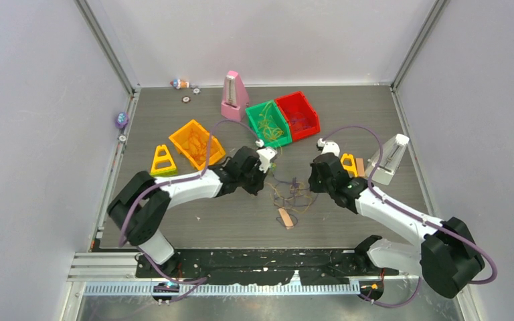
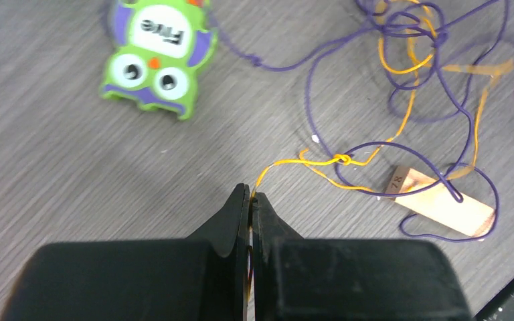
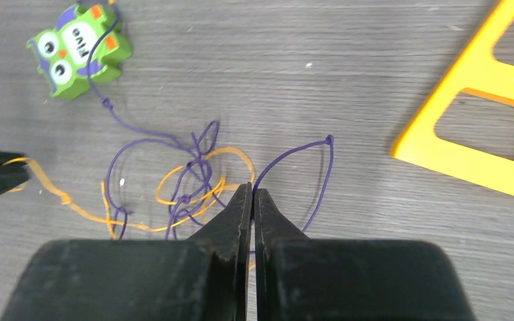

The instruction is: Untangle the cables

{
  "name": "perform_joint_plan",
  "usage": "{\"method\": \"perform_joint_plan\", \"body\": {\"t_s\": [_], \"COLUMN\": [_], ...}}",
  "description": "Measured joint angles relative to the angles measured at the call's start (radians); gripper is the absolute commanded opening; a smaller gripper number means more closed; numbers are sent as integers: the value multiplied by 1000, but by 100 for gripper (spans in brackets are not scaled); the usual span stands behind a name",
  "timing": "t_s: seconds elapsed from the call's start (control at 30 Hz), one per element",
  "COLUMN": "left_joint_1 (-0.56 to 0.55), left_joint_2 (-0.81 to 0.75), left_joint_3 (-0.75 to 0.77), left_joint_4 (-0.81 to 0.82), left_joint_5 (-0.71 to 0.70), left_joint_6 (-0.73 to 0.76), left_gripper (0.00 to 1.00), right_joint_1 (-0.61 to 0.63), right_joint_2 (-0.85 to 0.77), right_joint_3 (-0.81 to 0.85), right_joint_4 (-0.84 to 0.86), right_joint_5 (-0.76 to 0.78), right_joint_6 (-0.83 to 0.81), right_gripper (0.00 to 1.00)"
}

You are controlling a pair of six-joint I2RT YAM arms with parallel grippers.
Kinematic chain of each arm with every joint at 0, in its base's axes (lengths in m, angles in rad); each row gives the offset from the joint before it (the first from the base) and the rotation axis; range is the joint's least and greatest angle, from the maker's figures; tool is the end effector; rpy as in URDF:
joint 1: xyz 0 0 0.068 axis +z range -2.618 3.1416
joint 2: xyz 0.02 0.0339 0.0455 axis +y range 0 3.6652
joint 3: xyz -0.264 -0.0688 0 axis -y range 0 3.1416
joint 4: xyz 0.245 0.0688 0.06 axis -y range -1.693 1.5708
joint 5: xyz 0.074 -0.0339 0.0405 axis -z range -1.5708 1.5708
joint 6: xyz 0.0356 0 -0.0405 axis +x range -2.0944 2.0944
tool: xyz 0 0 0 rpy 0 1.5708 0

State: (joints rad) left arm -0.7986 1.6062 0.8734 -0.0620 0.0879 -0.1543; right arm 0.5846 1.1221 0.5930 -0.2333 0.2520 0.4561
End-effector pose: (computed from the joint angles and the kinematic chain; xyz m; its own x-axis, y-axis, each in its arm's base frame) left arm 0.2268 -0.2373 0.1799 -0.6083 0.4052 -0.6825 0.6710 0.7218 -0.1696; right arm 0.1931 0.1172 0.2046 -0.6862 0.0573 -0.7251 -0.0911 0.9823 0.1639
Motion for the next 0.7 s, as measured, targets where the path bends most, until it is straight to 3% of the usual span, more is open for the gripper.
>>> {"method": "perform_joint_plan", "body": {"t_s": [0.2, 0.33, 0.47, 0.7], "left_joint_1": [27, 170, 294, 304], "left_joint_2": [-195, -328, -465, -591], "left_joint_3": [-155, -264, -376, -442], "left_joint_4": [94, 136, 148, 146], "left_joint_5": [-183, -303, -401, -549], "left_joint_6": [-74, -190, -299, -389], "left_gripper": [0, 0, 0, 0], "right_joint_1": [-55, -88, -94, -104], "right_joint_2": [-135, -343, -452, -494], "right_joint_3": [-19, -76, -94, -96], "right_joint_4": [-51, -72, -110, -191], "right_joint_5": [128, 245, 354, 489], "right_joint_6": [57, 123, 184, 245], "right_gripper": [5, 5, 5, 5]}}
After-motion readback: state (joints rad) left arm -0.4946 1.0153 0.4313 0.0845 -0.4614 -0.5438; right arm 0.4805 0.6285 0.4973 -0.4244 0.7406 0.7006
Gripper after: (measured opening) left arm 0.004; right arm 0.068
